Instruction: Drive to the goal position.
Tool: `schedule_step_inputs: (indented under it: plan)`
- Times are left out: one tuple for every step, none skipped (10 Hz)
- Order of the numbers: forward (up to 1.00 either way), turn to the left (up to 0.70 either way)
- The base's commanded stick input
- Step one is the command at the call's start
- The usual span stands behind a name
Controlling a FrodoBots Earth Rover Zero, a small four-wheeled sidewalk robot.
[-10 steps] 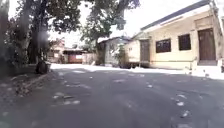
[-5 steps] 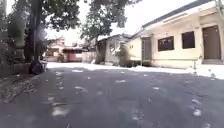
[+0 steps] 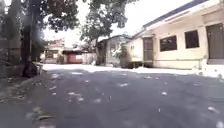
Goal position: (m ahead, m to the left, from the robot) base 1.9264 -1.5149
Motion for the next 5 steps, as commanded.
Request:
schedule_step_inputs:
  plan:
    - [0.70,0.00]
    - [0.70,0.00]
    - [0.70,0.00]
    - [0.70,0.00]
    - [0.70,0.00]
